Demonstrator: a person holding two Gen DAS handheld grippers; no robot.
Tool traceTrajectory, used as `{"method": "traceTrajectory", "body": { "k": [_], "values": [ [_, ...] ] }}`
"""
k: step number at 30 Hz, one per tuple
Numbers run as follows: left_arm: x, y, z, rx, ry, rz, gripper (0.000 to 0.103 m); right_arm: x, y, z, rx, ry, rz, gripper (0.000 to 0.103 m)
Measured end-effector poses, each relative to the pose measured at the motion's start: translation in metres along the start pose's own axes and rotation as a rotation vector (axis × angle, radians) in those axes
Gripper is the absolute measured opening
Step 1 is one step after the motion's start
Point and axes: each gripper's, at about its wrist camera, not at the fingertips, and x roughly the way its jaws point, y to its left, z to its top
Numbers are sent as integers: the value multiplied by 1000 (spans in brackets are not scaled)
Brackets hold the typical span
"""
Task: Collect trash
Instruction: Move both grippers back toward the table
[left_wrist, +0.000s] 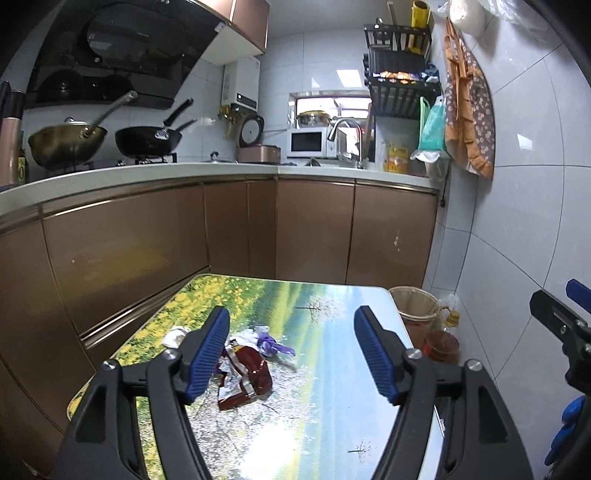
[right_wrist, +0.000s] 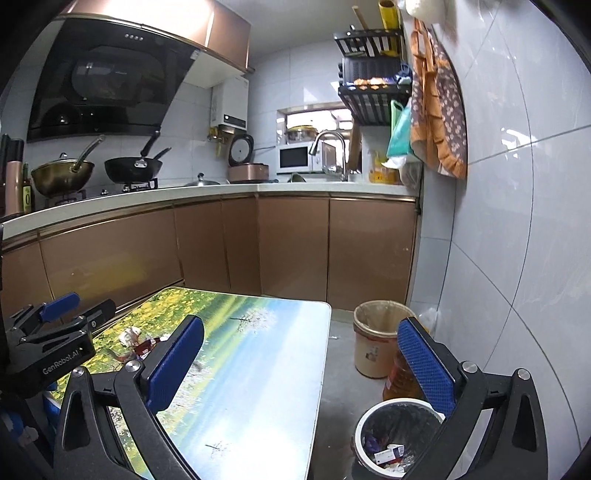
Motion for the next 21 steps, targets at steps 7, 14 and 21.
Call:
{"method": "traceTrajectory", "body": {
  "k": [7,14,21],
  "values": [
    [-15,10,-2,-10,-21,11,70,-10,5,-2,-3,-13,23,103],
    [-23,19,-4,-17,-37,17,70,-13,8,0,-8,-10,60,103],
    [-16,28,-10,-16,6,12,70,-9,14,-1,-15,3,84,103]
  ]
}}
